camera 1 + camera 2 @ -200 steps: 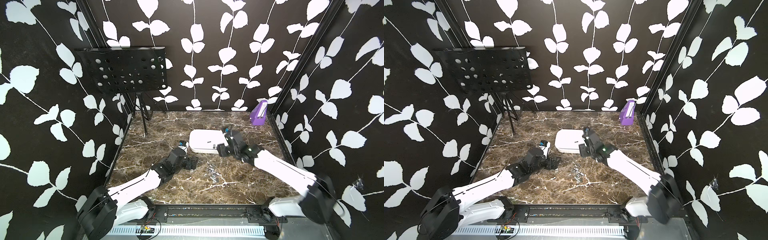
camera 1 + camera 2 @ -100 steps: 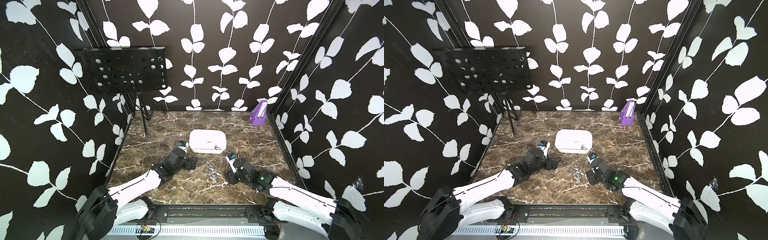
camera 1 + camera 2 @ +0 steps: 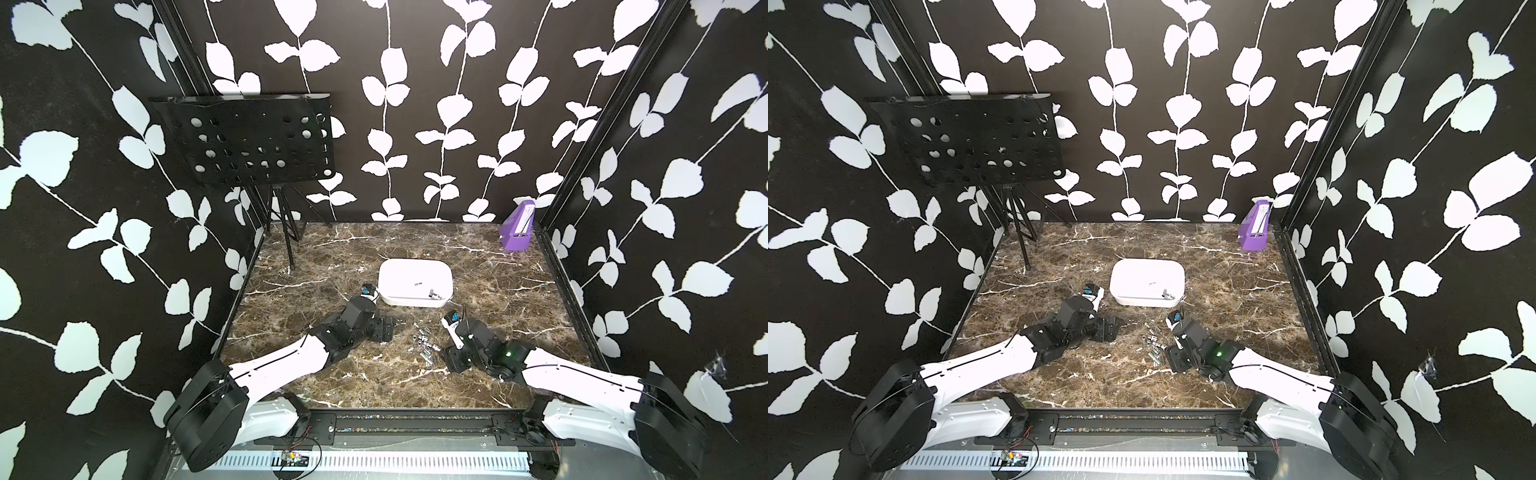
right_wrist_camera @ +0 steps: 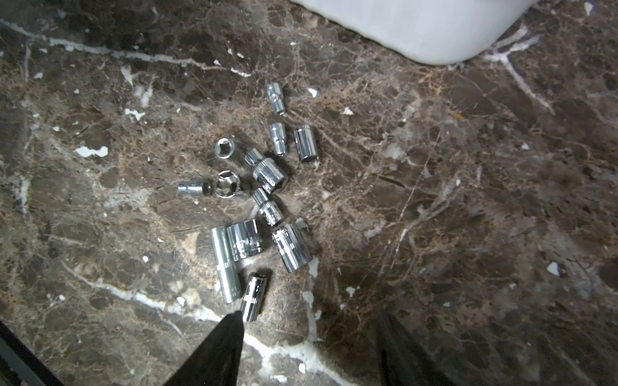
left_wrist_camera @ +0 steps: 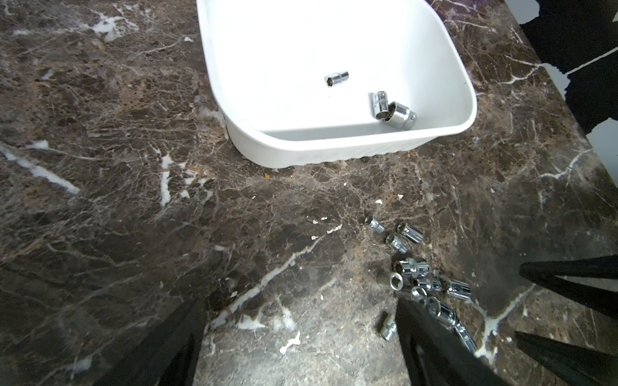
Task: Put the socket on the desktop into the storage box
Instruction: Pick up the socket head from the center of the board.
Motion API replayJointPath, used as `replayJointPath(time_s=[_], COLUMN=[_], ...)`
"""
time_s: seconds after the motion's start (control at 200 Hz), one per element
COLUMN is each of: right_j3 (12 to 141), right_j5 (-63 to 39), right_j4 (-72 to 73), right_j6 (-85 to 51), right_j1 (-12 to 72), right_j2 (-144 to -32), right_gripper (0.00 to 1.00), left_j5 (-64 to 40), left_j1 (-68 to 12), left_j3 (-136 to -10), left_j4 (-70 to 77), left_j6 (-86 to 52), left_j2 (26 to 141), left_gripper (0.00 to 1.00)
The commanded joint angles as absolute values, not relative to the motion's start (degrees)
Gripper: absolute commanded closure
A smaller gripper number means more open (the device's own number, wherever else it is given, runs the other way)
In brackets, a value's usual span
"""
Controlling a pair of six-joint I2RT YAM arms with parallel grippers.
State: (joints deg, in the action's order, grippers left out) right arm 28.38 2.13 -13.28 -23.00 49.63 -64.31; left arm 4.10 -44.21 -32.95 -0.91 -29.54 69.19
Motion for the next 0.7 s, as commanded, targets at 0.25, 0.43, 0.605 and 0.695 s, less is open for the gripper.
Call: replayJointPath(time_s=[0.25,0.43,0.605,0.695], right_j3=[30.47,32.42,32.78,33.67], right_j5=[3.69,4.27,5.67,4.93], right_j4=[-11.6,-12.21,-11.81,-12.04], right_j6=[-22.52,-21.98,-21.89,-21.41], right_j1=[50.04,50.1,50.1,50.19], right_j2=[-69.56,-73.18,-74.38,-76.15], right_gripper=[0.42,0.45,0.49,0.49], left_j5=[3.2,2.85,2.51,2.15], left_j1=[-44.25,-44.23,-44.21,-44.21], left_j3=[-34.43,-34.48,-34.45,-34.45], left_j4=[-1.25,-1.23,-0.89,-0.79], left_j6=[-29.71,-29.84,-30.06,-30.19], left_j2=[68.75,69.08,69.22,69.47], left_gripper=[0.11,0.11,0.11,0.11])
